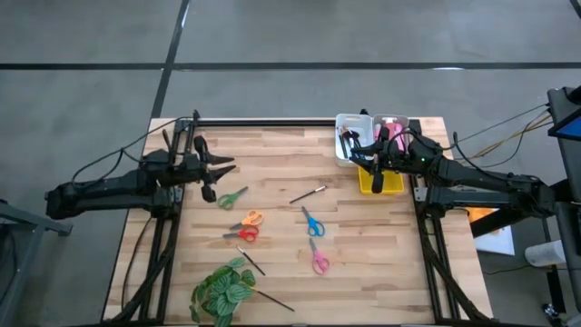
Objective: Pick & Place Paint Supplies
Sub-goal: Put the black paint brush into the white bin
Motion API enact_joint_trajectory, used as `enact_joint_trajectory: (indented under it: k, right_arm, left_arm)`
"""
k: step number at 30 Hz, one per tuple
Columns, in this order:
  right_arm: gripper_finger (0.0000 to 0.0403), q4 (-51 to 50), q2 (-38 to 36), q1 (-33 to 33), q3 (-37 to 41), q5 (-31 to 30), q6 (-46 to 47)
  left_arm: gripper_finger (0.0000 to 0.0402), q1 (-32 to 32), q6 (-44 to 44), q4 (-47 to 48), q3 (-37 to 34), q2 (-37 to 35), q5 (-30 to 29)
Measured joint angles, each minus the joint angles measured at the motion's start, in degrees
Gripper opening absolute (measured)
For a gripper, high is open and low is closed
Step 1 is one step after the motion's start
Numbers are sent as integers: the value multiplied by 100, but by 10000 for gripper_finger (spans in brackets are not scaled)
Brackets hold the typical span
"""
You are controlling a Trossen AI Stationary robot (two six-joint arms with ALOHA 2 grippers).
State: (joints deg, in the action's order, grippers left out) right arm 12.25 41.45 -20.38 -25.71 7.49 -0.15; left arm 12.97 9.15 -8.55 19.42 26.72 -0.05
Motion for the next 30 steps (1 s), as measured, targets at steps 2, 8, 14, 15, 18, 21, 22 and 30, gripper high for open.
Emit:
enact_joint_trajectory:
  k: [2, 8, 14, 15, 18, 21, 22, 30]
  right_arm:
    - [113, 0, 0, 0, 0, 1, 5]
    - [113, 0, 0, -2, 0, 0, 1]
    - [113, 0, 0, 0, 0, 2, 1]
    - [113, 0, 0, 0, 0, 2, 7]
    - [113, 0, 0, -1, 0, 1, -2]
    - [113, 0, 0, 0, 0, 1, 6]
    - [113, 0, 0, -1, 0, 2, 5]
    - [113, 0, 0, 0, 0, 2, 1]
  left_arm:
    - [97, 0, 2, -3, 0, 0, 2]
    - [97, 0, -17, 10, 0, 2, 0]
    - [97, 0, -19, 128, -6, 3, 1]
    - [97, 0, -18, 130, -7, 2, 2]
    - [97, 0, -18, 131, -7, 2, 1]
    - [97, 0, -19, 131, -7, 2, 2]
    - [97, 0, -20, 131, -7, 2, 2]
    - [97, 0, -20, 174, -11, 2, 2]
